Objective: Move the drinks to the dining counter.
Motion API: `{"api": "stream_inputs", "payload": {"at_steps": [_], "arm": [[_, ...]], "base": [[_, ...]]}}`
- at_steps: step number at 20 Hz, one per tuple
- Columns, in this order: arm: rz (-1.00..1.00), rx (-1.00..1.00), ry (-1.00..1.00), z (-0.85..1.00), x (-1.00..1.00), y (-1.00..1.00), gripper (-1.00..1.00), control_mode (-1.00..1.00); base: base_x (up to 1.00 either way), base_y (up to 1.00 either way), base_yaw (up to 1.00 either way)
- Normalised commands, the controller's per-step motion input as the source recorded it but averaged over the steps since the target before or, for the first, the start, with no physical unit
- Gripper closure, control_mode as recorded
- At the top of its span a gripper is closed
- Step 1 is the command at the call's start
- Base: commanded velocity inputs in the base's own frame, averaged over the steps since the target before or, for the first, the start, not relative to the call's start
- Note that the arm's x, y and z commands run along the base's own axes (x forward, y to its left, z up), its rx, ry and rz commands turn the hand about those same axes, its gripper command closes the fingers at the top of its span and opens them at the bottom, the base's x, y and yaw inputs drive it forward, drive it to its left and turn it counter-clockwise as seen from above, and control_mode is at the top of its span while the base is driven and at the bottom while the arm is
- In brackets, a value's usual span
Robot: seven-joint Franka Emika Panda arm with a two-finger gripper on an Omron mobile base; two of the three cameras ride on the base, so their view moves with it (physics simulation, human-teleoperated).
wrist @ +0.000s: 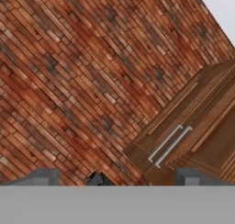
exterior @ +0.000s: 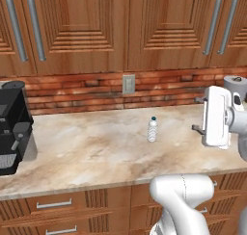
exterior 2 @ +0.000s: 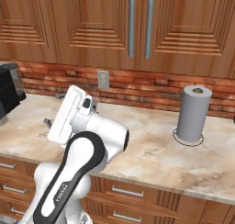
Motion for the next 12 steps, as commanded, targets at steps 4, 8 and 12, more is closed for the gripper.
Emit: {"api": "stream_inputs", "payload": {"at_steps": [4, 8, 12], "arm": [[-0.08, -0.02, 0.16, -0.13, 0.0, -0.26, -1.0, -1.0], [-0.07, -0.08, 0.3, -0.16, 0.0, -0.11, -1.0, -1.0], [-0.05, -0.12, 0.36, -0.21, 0.06, 0.0, -1.0, -1.0]], "base": [[0.0, 0.0, 0.0], [0.0, 0.0, 0.0], [0.0, 0.0, 0.0]]}}
